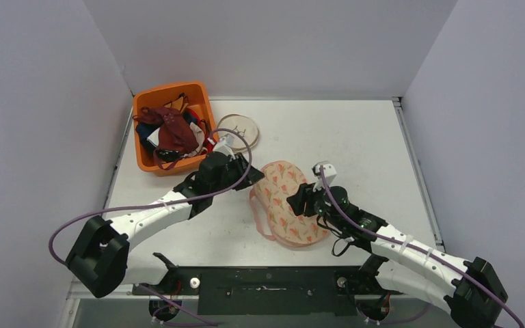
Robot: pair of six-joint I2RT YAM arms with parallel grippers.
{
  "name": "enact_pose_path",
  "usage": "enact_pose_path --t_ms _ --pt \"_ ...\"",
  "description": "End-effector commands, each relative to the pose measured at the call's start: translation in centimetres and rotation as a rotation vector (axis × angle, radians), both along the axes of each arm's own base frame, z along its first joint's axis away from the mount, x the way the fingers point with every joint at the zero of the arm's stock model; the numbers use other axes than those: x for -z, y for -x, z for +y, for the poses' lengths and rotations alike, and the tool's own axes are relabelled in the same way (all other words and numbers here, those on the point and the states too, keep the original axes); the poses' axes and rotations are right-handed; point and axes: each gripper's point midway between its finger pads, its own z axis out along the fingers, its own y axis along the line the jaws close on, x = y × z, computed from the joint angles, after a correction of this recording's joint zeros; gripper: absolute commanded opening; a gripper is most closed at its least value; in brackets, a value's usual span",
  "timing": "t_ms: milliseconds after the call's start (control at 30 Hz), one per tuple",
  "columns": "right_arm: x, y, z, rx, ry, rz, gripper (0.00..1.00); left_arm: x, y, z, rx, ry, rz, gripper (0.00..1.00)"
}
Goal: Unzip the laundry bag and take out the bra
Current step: Close the laundry bag at the center of the board.
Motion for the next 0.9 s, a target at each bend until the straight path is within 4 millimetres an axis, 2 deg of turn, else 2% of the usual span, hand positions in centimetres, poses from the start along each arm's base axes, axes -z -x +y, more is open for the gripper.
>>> enact_pose_path --t_ms 0,67,133,233,400,533,867 --pt "0.6 2.5 2.0 -0.147 -0.159 0.06 0.44 -3.0 -0.8 -5.0 0.156 0.096 -0.118 0.21" --pt "1.3 3.3 2.3 -0.178 -0.17 0.08 0.4 -1.3 -1.7 -5.6 0.158 0.094 -0.085 0.13" --pt "2.0 3.9 2.3 -0.192 -0.168 0.096 0.38 0.7 -2.7 -5.8 0.138 0.07 -0.06 0.09" --pt "3.7 5.0 2.4 -0.224 -0.153 0.138 0.36 4.3 -3.9 -5.3 0.086 -0.005 0.003 0.05" --pt "6.6 7.0 2.9 -0.262 -0.113 0.203 0.32 9.1 -4.5 -3.6 0.005 -0.091 0.094 0.0" --pt "8.6 8.5 3.3 -0.283 -0.073 0.236 0.3 11.5 -4.6 -2.5 -0.036 -0.129 0.131 0.0" --pt "12.5 9.5 1.7 -0.235 0.009 0.313 0.21 15.3 -4.0 -1.3 -0.064 -0.15 0.194 0.0"
